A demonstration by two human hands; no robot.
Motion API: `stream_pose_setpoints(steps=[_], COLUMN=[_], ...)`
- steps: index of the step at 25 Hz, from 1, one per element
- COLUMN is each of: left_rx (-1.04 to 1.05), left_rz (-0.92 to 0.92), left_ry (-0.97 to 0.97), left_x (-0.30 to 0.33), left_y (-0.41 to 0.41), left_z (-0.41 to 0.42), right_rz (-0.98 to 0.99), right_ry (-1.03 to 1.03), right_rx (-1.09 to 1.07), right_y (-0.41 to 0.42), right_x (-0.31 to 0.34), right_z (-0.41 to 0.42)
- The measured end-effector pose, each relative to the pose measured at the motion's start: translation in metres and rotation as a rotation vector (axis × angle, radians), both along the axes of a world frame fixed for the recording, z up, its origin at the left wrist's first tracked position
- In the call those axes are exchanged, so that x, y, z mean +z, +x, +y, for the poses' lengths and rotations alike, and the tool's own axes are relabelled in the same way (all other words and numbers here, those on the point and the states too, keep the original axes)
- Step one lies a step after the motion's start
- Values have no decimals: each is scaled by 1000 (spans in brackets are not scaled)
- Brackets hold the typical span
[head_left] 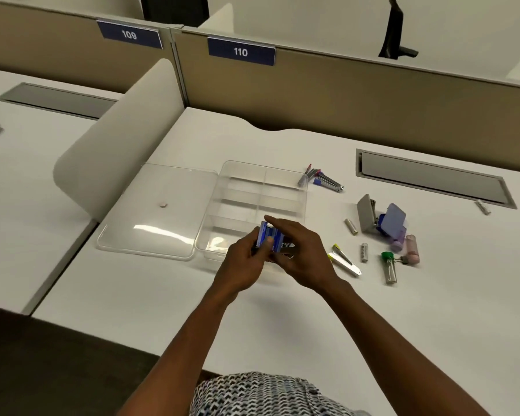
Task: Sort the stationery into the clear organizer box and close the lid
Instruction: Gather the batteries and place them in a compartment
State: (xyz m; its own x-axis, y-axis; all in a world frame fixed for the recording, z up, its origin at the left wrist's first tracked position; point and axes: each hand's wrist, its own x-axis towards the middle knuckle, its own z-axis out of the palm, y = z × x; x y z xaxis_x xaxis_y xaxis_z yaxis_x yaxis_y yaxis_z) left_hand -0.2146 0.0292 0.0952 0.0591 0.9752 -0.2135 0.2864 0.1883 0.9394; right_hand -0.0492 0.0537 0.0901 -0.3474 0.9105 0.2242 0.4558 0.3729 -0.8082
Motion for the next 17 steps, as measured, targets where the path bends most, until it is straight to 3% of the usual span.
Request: stream_pose_setpoints(steps=[8, 10, 17], left_rx=[-11, -27, 50], left_rz=[-33, -16, 296], left_ry=[-146, -143, -80], left_x=[-11, -11, -17], left_y=[-61, -74, -96], left_z=[12, 19, 43], right_rz=[-190, -151, -118], right_ry=[92, 93, -25], right_rx=[57, 44, -46], right_y=[-55, -66, -94], right_x=[-16, -21, -38], right_z=[16, 20, 34])
